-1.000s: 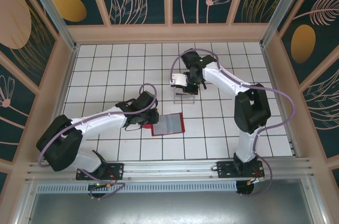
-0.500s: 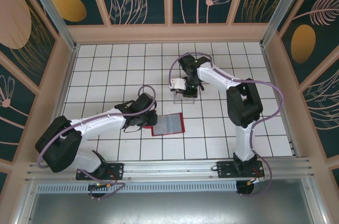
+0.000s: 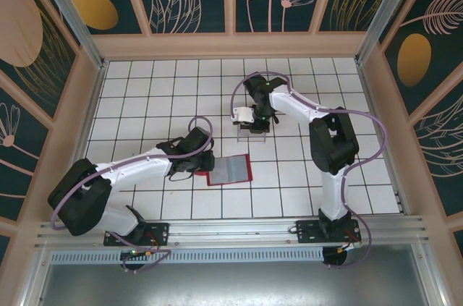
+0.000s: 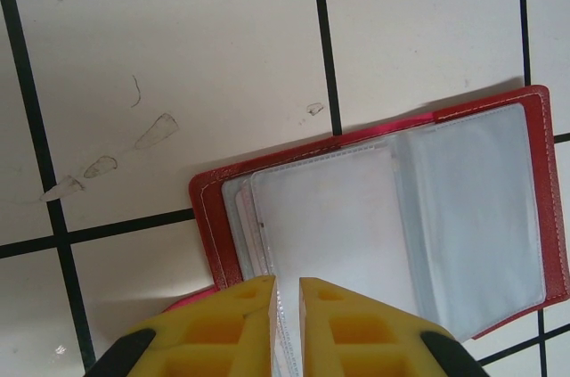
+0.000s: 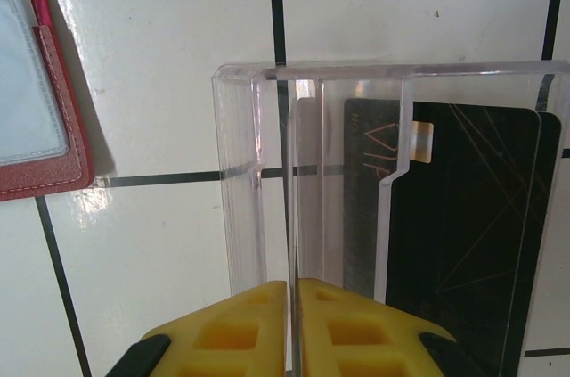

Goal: Take the credit cards out of the card holder

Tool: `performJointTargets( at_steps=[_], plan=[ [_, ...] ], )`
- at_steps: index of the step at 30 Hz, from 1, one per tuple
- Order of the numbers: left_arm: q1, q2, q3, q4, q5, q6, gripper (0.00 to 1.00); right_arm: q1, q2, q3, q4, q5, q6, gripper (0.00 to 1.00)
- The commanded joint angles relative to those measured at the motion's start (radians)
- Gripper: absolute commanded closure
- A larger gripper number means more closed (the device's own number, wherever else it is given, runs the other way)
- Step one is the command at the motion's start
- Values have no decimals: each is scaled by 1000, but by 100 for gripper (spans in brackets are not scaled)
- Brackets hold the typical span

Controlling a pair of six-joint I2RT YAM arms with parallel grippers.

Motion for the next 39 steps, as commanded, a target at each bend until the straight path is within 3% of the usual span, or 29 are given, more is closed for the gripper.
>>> performJointTargets(
  at_steps=[1,16,23,29,39],
  plan=[
    [6,-30,5,-26,-14,11,83,-5,-1,9,14,16,-13,86],
    [5,-27,26,-50,-32,21,83,-5,-101,-40,155,112,13,74],
    [27,-23,18,-33,-20,26,83,-5,-172,-73,224,94,117,70],
    [77,-31,1,-7,2,41,83,27,-229,-123,326,48,397,70],
    [189,-25,-13,24,49,94,82,143,-324,-275,497,125,1122,78]
  ],
)
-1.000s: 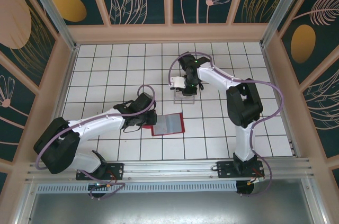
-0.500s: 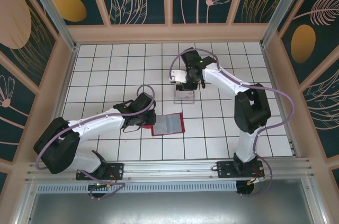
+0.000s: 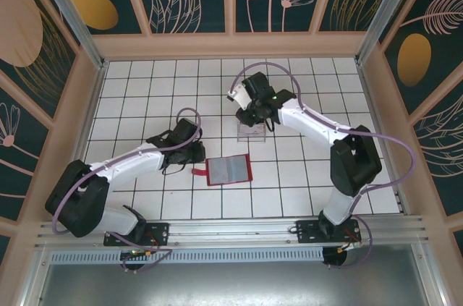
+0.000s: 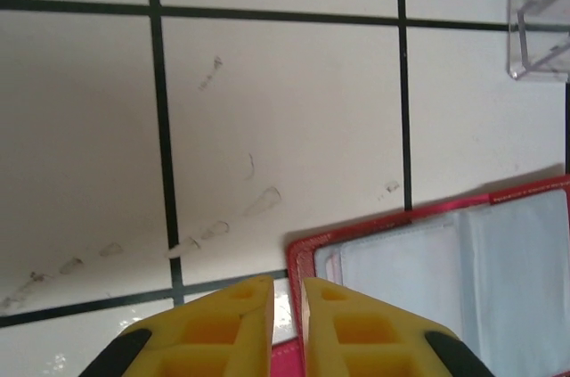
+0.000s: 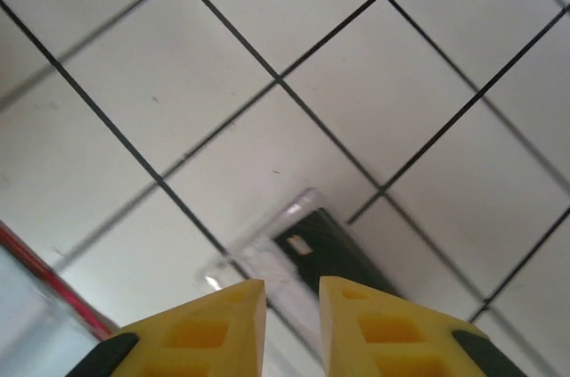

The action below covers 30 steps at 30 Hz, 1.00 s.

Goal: Take the credit cards out of the card holder

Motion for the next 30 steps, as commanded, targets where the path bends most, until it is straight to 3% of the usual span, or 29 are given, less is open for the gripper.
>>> performJointTargets(
  at_steps=[1,4,11,21,30],
  plan=[
    [40,-7,-14,27,33,41,82,49,-56,-53,71,42,366,79],
    [82,0,-15,43,55,50,82,100,-74,-94,77,47,559,81],
    [156,6,0,35,83,92,81,258,-28,-93,-12,120,772,81],
    [271,-29,13,1,74,148,80,387,90,-65,-72,117,880,68],
    [280,-50,6,-4,68,161,80,436,224,34,-139,144,894,58]
  ],
)
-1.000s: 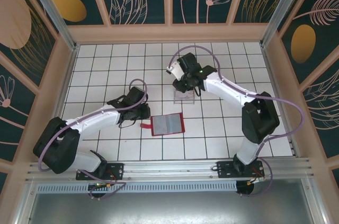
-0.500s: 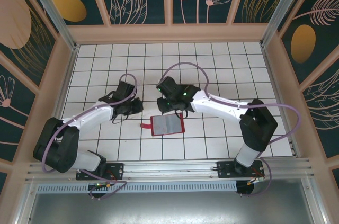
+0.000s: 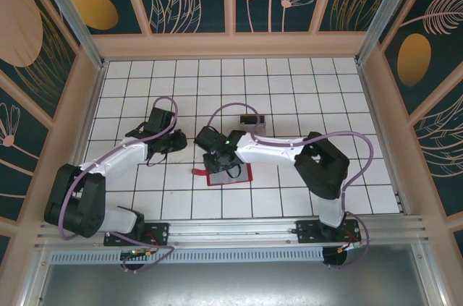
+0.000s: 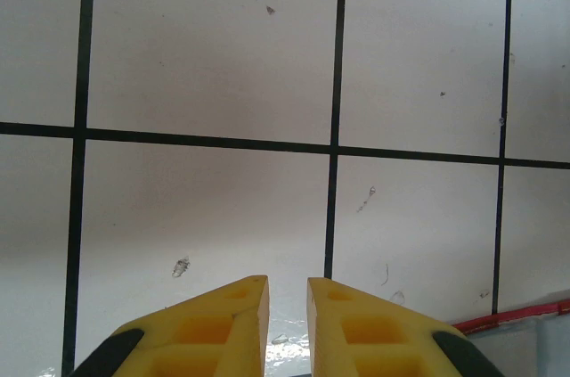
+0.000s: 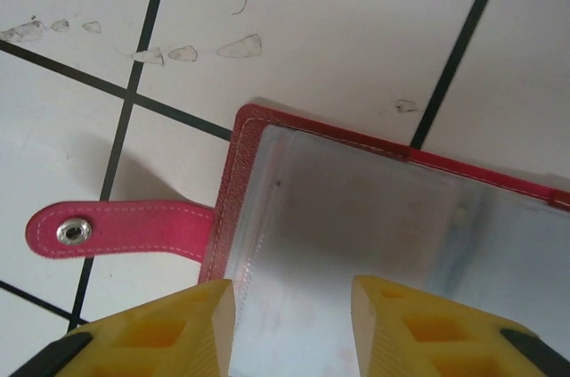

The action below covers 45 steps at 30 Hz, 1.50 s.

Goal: Take the credit cards out of the card holder

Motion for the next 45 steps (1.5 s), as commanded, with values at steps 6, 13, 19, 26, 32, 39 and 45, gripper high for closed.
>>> performJointTargets(
  at_steps=[6,13,19,26,32,39,45],
  plan=[
    [8,-41,10,-35,-10,26,79,29,92,108,-138,102,29,54],
    [8,-49,3,-33,0,25,79,29,129,108,-157,103,30,49],
    [8,-54,-1,-33,4,23,79,30,159,101,-157,87,34,47],
    [6,-49,1,-33,22,23,79,29,157,99,-154,95,42,66],
    [5,-38,-19,-9,97,6,79,28,131,95,-140,98,50,83],
    [-70,-11,-33,35,154,-42,81,3,26,15,-21,40,63,90],
    [-149,15,-52,99,196,-108,83,-43,-83,-123,148,-77,86,90]
  ],
)
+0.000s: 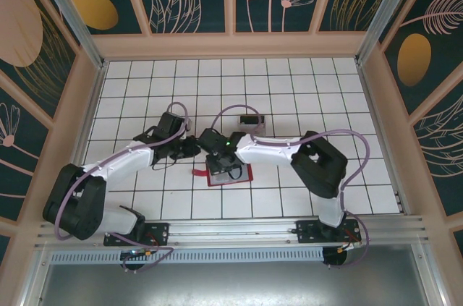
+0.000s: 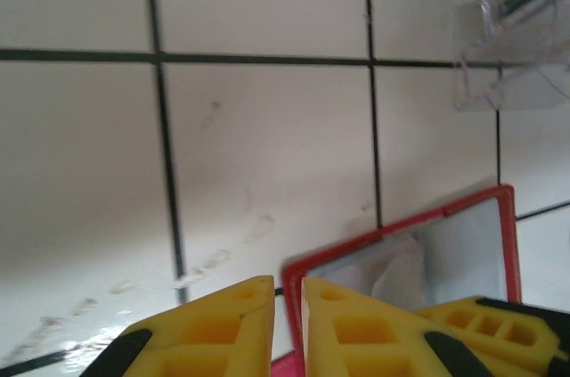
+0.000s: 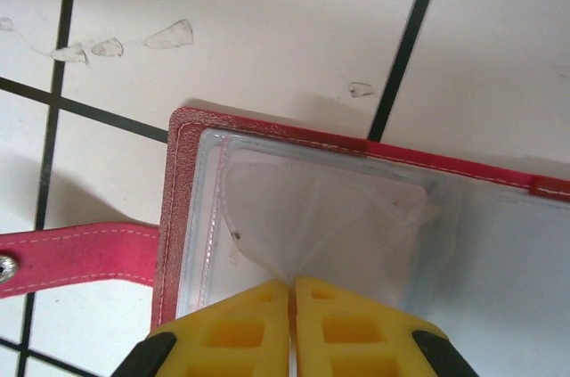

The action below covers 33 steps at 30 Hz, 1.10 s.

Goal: Take the credit cards out of the card holder

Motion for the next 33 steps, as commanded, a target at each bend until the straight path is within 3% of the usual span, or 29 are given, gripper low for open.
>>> performJointTargets(
  at_steps=[1,17,22,33],
  plan=[
    [-27,19,-34,64,50,-60,84,-28,-81,-72,132,-90,35,90],
    [-141,122,-77,137,119,-123,86,-97,-225,-325,422,-271,119,86],
    [-155,155,-58,131,126,-123,86,-99,-250,-350,430,-262,128,83],
    [-192,185,28,72,117,-110,86,-122,-386,-405,361,-179,137,66]
  ],
)
